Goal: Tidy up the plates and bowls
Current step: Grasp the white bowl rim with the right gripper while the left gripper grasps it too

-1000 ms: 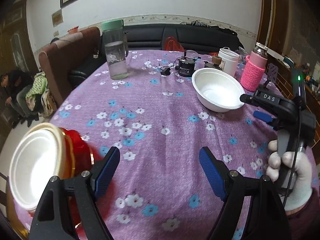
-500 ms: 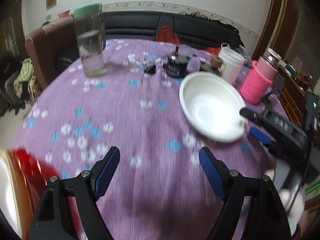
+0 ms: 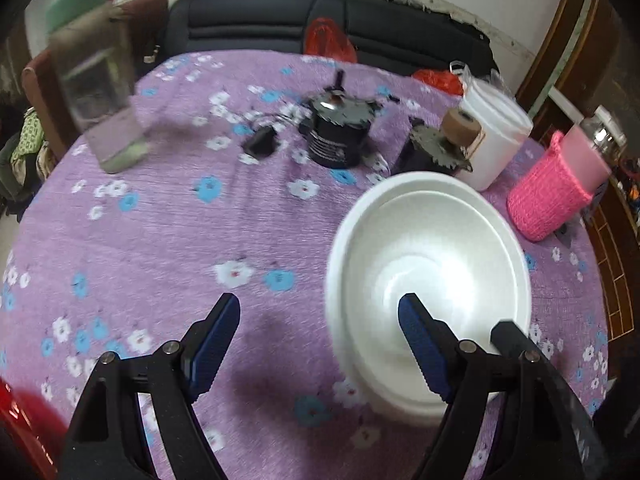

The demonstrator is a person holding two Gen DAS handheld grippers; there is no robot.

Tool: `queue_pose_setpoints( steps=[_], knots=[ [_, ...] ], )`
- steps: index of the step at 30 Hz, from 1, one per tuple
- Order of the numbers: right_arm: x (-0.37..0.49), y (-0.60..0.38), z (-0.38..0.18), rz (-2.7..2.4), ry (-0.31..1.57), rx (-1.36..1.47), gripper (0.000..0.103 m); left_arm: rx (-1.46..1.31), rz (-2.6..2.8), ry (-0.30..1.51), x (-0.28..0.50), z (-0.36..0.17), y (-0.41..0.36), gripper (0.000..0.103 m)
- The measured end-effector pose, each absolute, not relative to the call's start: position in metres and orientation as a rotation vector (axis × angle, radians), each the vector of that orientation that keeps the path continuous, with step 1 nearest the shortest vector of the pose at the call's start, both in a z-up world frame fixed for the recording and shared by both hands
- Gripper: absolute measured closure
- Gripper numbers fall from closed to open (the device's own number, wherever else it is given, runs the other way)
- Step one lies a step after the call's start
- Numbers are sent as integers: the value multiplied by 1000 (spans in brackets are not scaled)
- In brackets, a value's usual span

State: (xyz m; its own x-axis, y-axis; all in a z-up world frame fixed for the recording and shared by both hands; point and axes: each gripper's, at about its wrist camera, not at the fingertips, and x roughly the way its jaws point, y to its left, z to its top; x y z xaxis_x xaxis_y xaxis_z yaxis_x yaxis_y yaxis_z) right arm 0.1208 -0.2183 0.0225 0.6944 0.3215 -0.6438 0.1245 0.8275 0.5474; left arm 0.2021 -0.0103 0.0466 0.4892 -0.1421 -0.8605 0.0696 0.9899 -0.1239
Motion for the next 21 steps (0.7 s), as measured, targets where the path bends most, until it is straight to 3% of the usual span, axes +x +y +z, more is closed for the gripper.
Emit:
queue_pose_setpoints(
  steps=[5, 11, 16, 21],
  knots=[
    [124, -212, 20, 139, 811, 572, 37, -53, -92, 1053, 213, 39, -19, 23],
    [129, -211, 15, 145, 825, 577, 49, -73, -79, 1093, 222, 31, -16, 26],
    [133, -210, 10, 150, 839, 587, 59, -84, -111, 1145, 227, 28, -20, 69],
    [134, -209, 9, 179, 830, 611, 70, -87, -131, 1146, 223, 29, -22, 86]
  ],
)
